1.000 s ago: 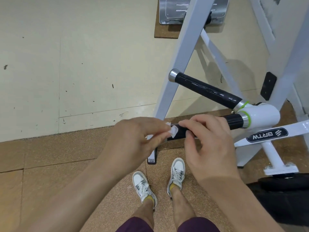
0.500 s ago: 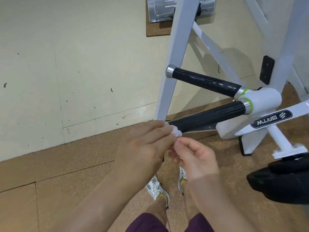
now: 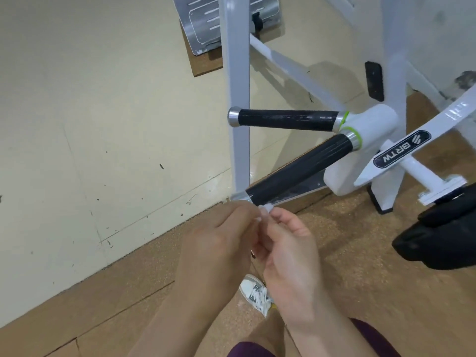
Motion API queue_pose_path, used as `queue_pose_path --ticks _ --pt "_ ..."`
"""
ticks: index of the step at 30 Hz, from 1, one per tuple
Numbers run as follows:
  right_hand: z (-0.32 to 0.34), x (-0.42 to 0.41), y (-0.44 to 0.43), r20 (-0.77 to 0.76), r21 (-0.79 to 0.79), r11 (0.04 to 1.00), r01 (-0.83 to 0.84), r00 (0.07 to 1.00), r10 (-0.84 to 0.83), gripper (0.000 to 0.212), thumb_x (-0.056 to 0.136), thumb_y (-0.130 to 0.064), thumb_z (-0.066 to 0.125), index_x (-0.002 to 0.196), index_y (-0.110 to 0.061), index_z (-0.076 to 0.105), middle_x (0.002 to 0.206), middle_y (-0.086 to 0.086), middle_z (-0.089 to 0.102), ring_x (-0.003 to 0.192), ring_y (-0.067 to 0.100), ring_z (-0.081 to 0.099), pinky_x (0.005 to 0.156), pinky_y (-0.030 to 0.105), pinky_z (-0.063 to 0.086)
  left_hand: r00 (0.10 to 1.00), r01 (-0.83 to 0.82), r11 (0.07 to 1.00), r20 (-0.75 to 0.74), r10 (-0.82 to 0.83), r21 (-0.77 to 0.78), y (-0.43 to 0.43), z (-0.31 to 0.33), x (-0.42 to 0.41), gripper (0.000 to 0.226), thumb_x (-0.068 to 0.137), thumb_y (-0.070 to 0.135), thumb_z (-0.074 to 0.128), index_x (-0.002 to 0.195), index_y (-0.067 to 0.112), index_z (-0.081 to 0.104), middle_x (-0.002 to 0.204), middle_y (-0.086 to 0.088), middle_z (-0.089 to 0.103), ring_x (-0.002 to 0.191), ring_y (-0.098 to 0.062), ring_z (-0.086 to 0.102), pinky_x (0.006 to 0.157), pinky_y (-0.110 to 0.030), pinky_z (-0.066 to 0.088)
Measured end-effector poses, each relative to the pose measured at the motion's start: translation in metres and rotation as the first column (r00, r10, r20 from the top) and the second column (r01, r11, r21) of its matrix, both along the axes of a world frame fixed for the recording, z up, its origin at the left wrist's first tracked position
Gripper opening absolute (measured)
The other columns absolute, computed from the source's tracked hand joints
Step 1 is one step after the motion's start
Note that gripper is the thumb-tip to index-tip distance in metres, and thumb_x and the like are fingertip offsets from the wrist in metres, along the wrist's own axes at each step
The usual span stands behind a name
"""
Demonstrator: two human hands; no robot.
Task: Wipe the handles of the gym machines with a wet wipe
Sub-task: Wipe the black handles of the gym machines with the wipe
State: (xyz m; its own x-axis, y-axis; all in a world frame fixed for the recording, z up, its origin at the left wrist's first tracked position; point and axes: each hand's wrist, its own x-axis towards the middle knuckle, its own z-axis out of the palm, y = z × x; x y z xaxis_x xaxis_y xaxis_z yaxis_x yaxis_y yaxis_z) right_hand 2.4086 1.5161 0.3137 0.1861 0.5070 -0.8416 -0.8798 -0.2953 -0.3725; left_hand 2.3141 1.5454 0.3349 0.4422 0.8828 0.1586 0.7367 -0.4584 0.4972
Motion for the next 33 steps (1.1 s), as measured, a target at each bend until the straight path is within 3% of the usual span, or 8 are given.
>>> queue_pose_path --ticks 4,8,13,15,17,20,24,33 --pt "0.002 -0.005 -0.008 0.092 0.094 0.996 -0.007 0.996 -0.002 0.018 0.094 -0.011 0.056 0.102 -0.001 0.07 0.093 0.015 0.073 0.083 0.02 0.07 0.072 0.026 0.055 0.985 -0.168 0.982 -0.036 0.166 -0.08 0.002 0.001 0.01 0.007 0.078 0.018 0.071 0.078 0.023 0.067 0.086 0.008 0.058 0.057 -0.006 0.049 0.045 -0.013 0.033" --pt "0.001 -0.009 -0.014 0.092 0.14 0.978 -0.154 0.986 0.142 0.025 0.095 -0.019 0.053 0.105 -0.005 0.072 0.101 0.013 0.073 0.102 0.022 0.068 0.093 0.035 0.051 0.974 -0.198 0.975 -0.127 0.185 -0.102 -0.003 -0.007 0.012 0.008 0.075 0.012 0.07 0.073 0.02 0.069 0.075 0.005 0.047 0.056 -0.015 0.048 0.041 -0.026 0.041" --pt "-0.004 -0.012 -0.01 -0.126 0.172 0.984 0.033 0.992 -0.012 0.023 0.083 -0.016 0.062 0.096 0.0 0.073 0.094 0.016 0.073 0.088 0.019 0.069 0.074 0.021 0.054 0.995 -0.1 0.962 -0.031 0.095 -0.253 0.005 0.001 -0.002 0.023 0.082 0.015 0.069 0.084 0.038 0.072 0.077 0.012 0.055 0.069 -0.006 0.058 0.057 -0.021 0.047" --pt "-0.006 -0.016 -0.007 -0.171 0.136 0.987 0.083 0.983 -0.059 0.019 0.088 -0.008 0.059 0.098 0.001 0.072 0.1 0.019 0.072 0.094 0.021 0.067 0.08 0.023 0.054 0.988 -0.124 0.943 0.052 0.147 -0.309 0.006 0.005 -0.003 0.023 0.081 0.02 0.065 0.091 0.04 0.069 0.082 0.014 0.058 0.079 -0.002 0.059 0.066 -0.021 0.052" --pt "-0.01 -0.017 0.001 -0.171 0.065 0.99 0.126 0.979 -0.114 0.015 0.09 -0.003 0.058 0.096 0.001 0.071 0.094 0.016 0.072 0.091 0.022 0.067 0.081 0.024 0.054 0.976 -0.152 0.937 0.099 0.191 -0.314 0.008 0.005 -0.002 0.023 0.081 0.019 0.063 0.094 0.037 0.07 0.084 0.015 0.058 0.081 -0.001 0.059 0.07 -0.026 0.055" --pt "-0.013 -0.014 0.013 -0.14 -0.049 0.979 0.195 0.97 -0.2 0.015 0.09 0.0 0.058 0.09 -0.006 0.071 0.089 0.012 0.071 0.072 0.015 0.062 0.061 0.018 0.054 0.969 -0.183 0.931 0.105 0.226 -0.316 0.012 -0.001 0.0 0.025 0.083 0.015 0.069 0.102 0.032 0.07 0.093 0.014 0.053 0.087 -0.002 0.056 0.074 -0.023 0.054" --pt "-0.014 -0.016 0.006 -0.145 -0.078 0.981 0.18 0.971 -0.19 0.016 0.089 -0.003 0.06 0.085 -0.011 0.073 0.075 0.007 0.067 0.057 0.01 0.052 0.05 0.016 0.049 0.978 -0.165 0.945 0.077 0.193 -0.282 0.012 -0.005 0.0 0.028 0.085 0.017 0.067 0.109 0.03 0.069 0.096 0.013 0.048 0.091 -0.003 0.054 0.077 -0.025 0.051" --pt "-0.015 -0.009 0.012 -0.253 -0.002 0.961 0.278 0.929 -0.269 0.012 0.092 -0.008 0.057 0.087 -0.004 0.067 0.075 0.007 0.062 0.059 0.01 0.055 0.061 0.019 0.052 0.982 -0.17 0.95 0.033 0.185 -0.263 0.013 -0.001 0.003 0.027 0.084 0.02 0.068 0.109 0.031 0.068 0.093 0.016 0.047 0.088 -0.001 0.051 0.074 -0.014 0.045"
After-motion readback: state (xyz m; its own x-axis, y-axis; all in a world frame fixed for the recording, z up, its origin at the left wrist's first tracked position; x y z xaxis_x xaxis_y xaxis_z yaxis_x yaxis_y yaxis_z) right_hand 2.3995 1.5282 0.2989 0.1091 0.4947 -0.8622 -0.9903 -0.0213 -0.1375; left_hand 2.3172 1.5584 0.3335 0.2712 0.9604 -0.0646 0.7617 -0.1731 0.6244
